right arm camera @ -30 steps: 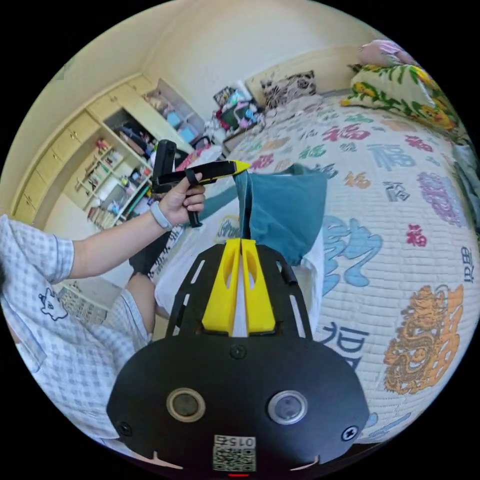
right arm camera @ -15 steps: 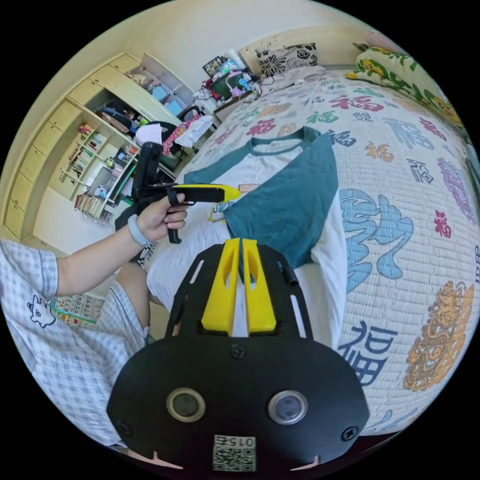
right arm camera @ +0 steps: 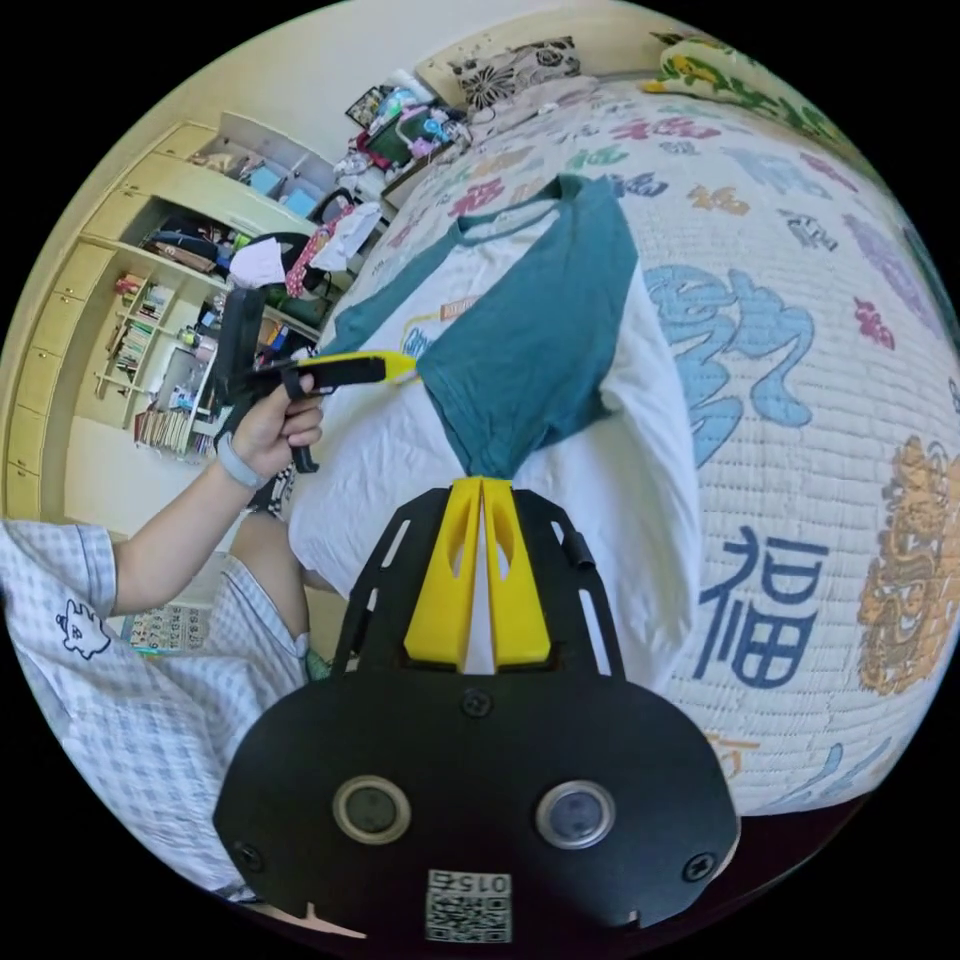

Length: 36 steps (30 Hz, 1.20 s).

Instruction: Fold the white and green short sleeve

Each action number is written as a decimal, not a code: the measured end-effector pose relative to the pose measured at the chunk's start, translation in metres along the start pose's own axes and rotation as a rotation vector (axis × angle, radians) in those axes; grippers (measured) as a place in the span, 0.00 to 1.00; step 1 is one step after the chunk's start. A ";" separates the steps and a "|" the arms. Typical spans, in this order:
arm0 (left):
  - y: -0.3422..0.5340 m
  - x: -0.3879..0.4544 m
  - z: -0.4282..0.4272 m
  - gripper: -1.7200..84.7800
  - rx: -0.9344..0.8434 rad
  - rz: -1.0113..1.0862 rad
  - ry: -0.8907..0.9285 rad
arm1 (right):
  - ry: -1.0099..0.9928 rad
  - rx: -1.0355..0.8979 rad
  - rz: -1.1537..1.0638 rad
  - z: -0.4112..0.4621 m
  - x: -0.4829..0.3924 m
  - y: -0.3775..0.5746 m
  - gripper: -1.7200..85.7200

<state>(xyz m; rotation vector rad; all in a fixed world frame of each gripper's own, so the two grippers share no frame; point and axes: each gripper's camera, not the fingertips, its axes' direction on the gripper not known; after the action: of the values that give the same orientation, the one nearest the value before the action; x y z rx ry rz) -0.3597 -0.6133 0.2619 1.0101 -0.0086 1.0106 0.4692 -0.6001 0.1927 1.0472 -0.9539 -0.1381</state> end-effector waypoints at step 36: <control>0.129 -0.130 -0.248 0.02 0.575 -0.544 -0.191 | 0.308 -0.519 -0.588 0.579 -0.256 -0.357 0.10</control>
<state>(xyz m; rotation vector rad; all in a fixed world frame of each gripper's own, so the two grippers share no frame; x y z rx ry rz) -0.6291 -0.5109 0.1534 1.5240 0.3995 0.4118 0.0105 -1.0466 -0.1515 0.8018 -0.2799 -0.6560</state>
